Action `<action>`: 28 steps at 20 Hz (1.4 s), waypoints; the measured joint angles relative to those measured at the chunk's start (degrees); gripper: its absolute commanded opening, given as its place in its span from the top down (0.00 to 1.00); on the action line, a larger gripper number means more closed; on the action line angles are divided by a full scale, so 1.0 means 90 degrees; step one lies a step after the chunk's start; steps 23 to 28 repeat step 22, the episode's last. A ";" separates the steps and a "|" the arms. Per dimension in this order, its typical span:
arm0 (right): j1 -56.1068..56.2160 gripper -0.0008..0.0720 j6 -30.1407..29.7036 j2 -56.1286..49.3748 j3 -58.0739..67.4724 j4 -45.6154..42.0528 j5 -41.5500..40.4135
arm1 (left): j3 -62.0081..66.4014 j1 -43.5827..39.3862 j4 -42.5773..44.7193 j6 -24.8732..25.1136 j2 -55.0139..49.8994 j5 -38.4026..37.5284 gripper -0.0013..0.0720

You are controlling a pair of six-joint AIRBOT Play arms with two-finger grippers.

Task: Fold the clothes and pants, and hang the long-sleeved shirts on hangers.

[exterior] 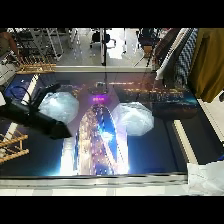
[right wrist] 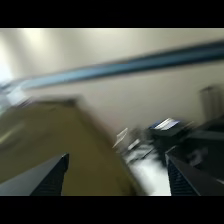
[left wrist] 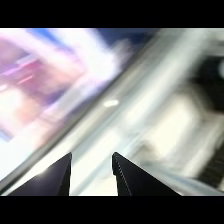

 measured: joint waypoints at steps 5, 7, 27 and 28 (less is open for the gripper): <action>0.2637 0.56 -0.1183 -0.0187 -0.1117 0.1265 0.2244 | 0.0000 0.0087 0.4427 -0.1071 0.0544 0.0743 0.62; 0.3492 0.96 -0.1452 -0.0386 -0.1513 0.1112 0.2603 | 0.0000 0.0092 0.5153 -0.1241 0.0789 0.1316 0.62; 0.4775 0.97 -0.1894 -0.1022 -0.1967 0.0529 0.2994 | -0.0002 0.0095 0.6173 -0.1477 0.1078 0.2174 0.62; 0.4775 0.97 -0.1894 -0.1022 -0.1967 0.0529 0.2994 | -0.0002 0.0095 0.6173 -0.1477 0.1078 0.2174 0.62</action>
